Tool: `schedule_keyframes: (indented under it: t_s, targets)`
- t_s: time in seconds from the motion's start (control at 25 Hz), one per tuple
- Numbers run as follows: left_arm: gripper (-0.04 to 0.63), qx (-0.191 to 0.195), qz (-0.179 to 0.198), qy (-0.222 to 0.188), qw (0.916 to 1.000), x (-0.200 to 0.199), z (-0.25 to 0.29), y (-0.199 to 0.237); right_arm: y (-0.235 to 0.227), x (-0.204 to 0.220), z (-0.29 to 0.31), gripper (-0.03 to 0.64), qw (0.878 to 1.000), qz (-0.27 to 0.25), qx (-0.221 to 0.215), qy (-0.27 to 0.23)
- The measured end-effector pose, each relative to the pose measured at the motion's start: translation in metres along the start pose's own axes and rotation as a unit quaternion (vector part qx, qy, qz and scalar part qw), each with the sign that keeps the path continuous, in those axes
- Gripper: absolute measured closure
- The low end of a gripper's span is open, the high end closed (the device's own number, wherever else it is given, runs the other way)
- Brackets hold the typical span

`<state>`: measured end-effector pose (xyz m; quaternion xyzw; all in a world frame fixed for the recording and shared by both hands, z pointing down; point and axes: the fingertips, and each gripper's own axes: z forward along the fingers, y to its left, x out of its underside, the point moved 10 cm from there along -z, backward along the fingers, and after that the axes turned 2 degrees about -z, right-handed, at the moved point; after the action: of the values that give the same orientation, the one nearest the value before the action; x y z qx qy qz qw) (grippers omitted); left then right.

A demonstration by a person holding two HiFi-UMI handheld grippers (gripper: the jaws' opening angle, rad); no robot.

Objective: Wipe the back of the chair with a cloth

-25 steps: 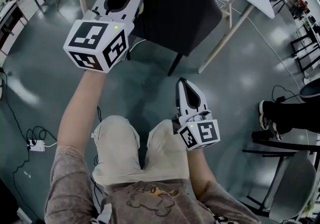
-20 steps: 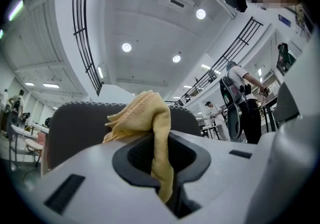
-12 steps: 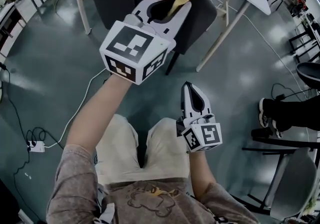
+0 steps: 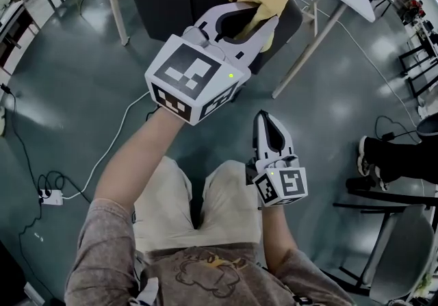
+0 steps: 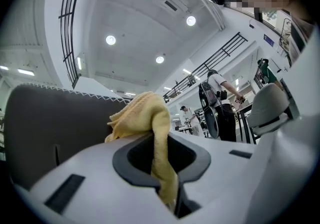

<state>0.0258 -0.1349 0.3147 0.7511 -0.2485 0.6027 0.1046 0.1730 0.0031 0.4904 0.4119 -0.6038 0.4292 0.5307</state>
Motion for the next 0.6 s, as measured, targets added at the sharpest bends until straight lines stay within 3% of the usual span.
schedule_keyframes:
  t_s: [0.24, 0.44, 0.6]
  targets:
    - [0.543, -0.025, -0.004, 0.008, 0.9996, 0.01, -0.032, 0.016, 0.002, 0.003, 0.002, 0.591, 1.0, 0.001, -0.001, 0.002]
    - [0.543, -0.09, 0.004, 0.017, 0.9958, 0.024, -0.075, 0.046, 0.003, 0.006, 0.003, 0.591, 1.0, 0.0, -0.006, 0.004]
    - [0.543, -0.151, 0.017, 0.039, 0.9875, 0.039, -0.113, 0.078, 0.006, 0.008, 0.007, 0.591, 1.0, 0.001, -0.009, 0.007]
